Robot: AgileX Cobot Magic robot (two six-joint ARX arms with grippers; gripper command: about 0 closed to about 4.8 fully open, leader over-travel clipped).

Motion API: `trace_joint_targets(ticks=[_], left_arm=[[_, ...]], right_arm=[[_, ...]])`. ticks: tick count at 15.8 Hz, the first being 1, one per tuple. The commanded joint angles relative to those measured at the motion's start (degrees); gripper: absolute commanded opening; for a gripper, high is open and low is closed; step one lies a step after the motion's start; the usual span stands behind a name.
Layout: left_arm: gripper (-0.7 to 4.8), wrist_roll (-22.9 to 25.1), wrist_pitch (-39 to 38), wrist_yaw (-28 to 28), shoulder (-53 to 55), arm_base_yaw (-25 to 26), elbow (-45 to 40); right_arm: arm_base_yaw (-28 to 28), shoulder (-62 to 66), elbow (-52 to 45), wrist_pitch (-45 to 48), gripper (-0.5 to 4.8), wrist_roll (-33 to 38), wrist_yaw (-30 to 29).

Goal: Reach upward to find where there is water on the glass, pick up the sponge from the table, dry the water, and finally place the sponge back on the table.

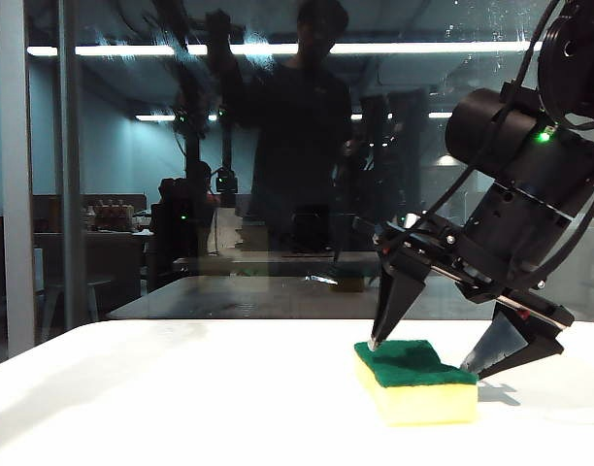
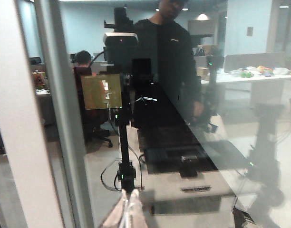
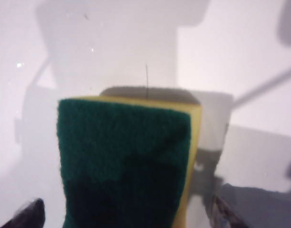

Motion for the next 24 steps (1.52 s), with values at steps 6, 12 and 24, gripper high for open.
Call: trace_joint_targets(ticks=[6, 12, 24], left_arm=[[-0.06, 0.2, 0.1, 0.2, -0.3, 0.0, 0.3], [-0.06, 0.2, -0.2, 0.2, -0.3, 0.0, 0.3], [-0.06, 0.2, -0.4, 0.2, -0.3, 0.0, 0.3]], right_arm=[[0.3, 1.9, 0.3, 0.8, 4.57, 1.8, 1.3], [1.9, 5.3, 0.3, 0.5, 3.01, 2.8, 1.1], [1.9, 5.0, 0.3, -2.5, -0.05, 1.2, 0.9]])
